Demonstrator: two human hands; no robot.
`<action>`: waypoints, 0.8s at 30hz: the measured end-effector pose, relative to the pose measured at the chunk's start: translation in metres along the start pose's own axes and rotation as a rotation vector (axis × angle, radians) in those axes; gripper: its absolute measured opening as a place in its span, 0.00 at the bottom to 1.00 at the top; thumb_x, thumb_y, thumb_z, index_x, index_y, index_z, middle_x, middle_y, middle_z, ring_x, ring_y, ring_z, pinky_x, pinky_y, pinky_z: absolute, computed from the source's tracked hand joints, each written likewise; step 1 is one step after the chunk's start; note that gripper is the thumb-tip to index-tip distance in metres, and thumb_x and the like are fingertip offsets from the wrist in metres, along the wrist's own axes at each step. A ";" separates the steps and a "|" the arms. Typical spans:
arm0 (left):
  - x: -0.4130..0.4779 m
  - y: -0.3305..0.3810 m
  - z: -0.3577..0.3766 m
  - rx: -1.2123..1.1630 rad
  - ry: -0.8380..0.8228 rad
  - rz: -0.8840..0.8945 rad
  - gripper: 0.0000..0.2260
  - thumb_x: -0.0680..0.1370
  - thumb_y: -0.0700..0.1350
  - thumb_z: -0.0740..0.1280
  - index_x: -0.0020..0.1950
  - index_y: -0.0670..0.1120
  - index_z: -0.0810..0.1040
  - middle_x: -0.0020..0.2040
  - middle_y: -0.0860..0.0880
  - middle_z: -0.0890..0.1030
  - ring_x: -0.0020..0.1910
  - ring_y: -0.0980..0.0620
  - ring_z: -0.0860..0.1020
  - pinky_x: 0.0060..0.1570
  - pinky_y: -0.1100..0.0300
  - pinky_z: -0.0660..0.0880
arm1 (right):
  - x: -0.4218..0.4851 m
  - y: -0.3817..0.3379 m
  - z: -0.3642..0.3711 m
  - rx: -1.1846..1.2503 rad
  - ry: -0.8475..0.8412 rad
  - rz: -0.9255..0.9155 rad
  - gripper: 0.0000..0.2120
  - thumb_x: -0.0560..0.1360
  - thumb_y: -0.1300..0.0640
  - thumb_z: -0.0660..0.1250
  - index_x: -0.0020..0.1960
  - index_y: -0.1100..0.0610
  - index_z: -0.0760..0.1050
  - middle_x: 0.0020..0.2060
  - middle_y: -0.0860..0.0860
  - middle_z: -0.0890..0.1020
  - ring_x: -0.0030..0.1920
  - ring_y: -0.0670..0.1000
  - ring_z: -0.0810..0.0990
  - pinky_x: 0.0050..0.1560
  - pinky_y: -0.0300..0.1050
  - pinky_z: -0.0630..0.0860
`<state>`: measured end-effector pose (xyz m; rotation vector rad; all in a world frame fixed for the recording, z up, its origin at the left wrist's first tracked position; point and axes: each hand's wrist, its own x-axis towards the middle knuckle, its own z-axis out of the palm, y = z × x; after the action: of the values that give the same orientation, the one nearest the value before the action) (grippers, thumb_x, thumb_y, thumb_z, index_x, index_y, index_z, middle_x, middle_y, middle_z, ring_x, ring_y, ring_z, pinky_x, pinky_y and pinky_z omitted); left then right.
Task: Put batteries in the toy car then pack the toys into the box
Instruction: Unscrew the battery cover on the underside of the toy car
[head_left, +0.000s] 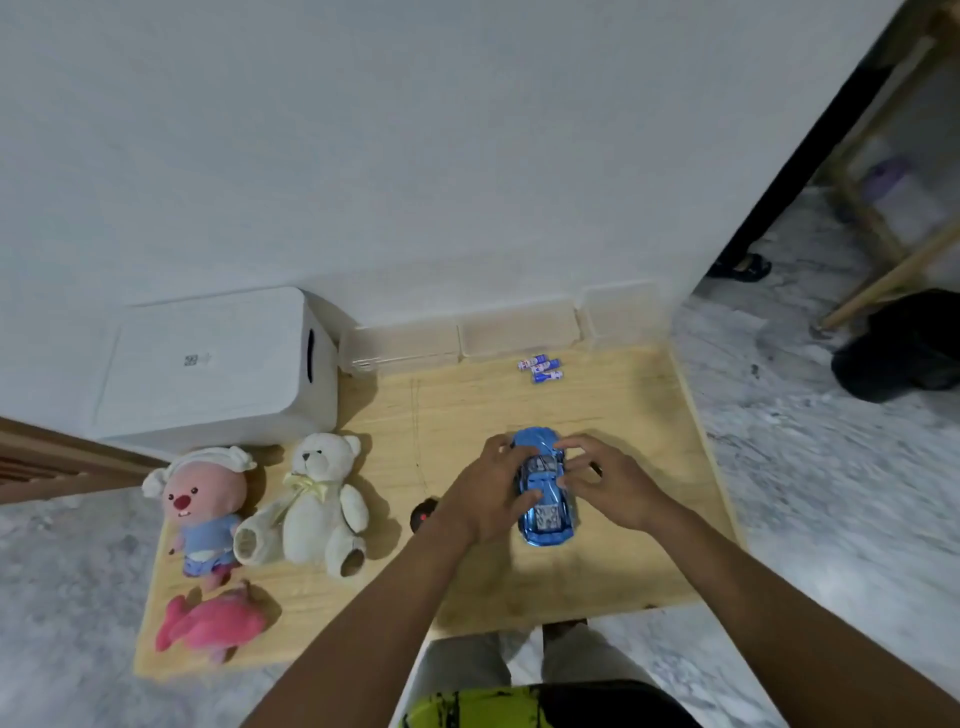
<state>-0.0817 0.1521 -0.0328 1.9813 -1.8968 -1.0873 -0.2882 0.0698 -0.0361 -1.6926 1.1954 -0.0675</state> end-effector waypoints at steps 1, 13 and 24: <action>-0.001 0.001 0.002 -0.003 0.006 -0.021 0.27 0.80 0.52 0.68 0.78 0.50 0.66 0.78 0.44 0.60 0.65 0.43 0.77 0.63 0.53 0.75 | 0.000 0.000 0.000 0.039 -0.010 -0.006 0.19 0.75 0.51 0.73 0.61 0.35 0.73 0.53 0.44 0.84 0.56 0.39 0.81 0.53 0.42 0.80; -0.017 0.032 0.010 -0.527 0.284 -0.172 0.17 0.79 0.54 0.70 0.66 0.57 0.70 0.55 0.51 0.83 0.45 0.54 0.85 0.42 0.59 0.81 | -0.005 -0.012 -0.013 0.378 0.084 -0.008 0.15 0.77 0.64 0.71 0.57 0.45 0.80 0.50 0.50 0.85 0.46 0.41 0.83 0.42 0.32 0.75; -0.016 0.062 -0.029 -0.907 0.388 -0.117 0.11 0.86 0.48 0.60 0.68 0.59 0.70 0.53 0.43 0.86 0.50 0.45 0.86 0.53 0.47 0.82 | -0.012 -0.054 -0.039 0.524 -0.034 0.011 0.19 0.75 0.50 0.75 0.64 0.41 0.76 0.48 0.47 0.84 0.28 0.38 0.73 0.25 0.34 0.65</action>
<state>-0.1111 0.1474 0.0308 1.5915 -0.8503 -1.1794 -0.2793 0.0510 0.0277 -1.2209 1.0482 -0.3163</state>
